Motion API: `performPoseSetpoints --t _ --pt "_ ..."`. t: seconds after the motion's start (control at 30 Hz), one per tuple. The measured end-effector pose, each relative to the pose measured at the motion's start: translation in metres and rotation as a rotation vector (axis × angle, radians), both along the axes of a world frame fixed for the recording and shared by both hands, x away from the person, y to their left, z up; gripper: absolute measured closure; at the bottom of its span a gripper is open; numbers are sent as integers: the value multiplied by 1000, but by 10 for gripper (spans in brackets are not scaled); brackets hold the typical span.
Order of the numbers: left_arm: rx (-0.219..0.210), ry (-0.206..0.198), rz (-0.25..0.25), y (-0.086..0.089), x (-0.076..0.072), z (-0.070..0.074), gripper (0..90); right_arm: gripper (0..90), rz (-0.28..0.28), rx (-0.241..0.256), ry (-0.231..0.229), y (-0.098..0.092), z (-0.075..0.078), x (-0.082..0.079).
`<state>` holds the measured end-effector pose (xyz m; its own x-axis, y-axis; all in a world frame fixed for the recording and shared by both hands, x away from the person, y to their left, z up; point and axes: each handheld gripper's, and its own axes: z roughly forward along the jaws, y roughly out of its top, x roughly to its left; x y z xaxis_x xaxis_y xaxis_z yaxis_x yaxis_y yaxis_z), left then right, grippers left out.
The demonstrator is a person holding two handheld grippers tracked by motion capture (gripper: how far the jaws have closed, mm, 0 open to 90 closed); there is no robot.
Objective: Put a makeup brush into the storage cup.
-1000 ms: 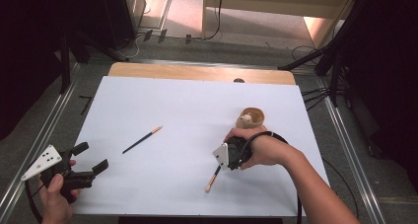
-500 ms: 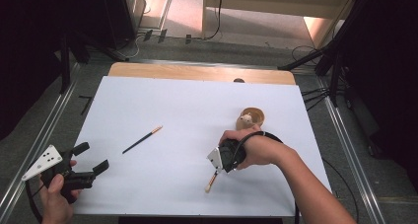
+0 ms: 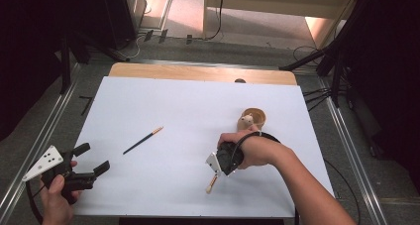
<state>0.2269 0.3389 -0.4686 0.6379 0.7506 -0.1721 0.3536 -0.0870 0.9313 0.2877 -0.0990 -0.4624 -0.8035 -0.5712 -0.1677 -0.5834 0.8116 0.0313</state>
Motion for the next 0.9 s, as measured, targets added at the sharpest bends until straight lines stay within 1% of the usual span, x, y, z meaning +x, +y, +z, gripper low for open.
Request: performPoseSetpoints --t 0.1,0.13,0.33,0.37,0.4,0.43,0.5,0.53,0.57,0.6,0.63,0.9 --pt "3 3 0 -1 0 0 0 779 13 -8 -1 1 0 0" --pt "0 2 -1 -1 0 0 0 779 25 -7 3 2 0 1" --pt "9 3 -6 -2 1 -1 0 786 26 -28 -1 3 2 1" --pt "11 4 -5 -2 1 -1 0 787 34 -26 1 3 1 2" --pt "11 3 -5 -2 1 -1 0 787 53 -23 -2 5 1 3" --pt "11 3 -7 -2 1 -1 0 788 43 -37 2 5 1 2" --pt "15 5 -7 -2 1 0 0 790 58 -38 0 6 0 2" --pt "15 4 -7 -2 1 0 0 790 51 -47 3 6 -1 1" --pt "14 5 -6 -2 1 -1 0 790 52 -47 1 6 -1 1" --pt "13 4 -7 -2 1 -1 0 792 66 -42 3 7 -2 2" --pt "12 3 -7 -2 1 -1 0 793 58 -48 8 7 -2 1" --pt "14 6 -6 -2 1 -1 0 815 83 -64 6 9 -6 2"
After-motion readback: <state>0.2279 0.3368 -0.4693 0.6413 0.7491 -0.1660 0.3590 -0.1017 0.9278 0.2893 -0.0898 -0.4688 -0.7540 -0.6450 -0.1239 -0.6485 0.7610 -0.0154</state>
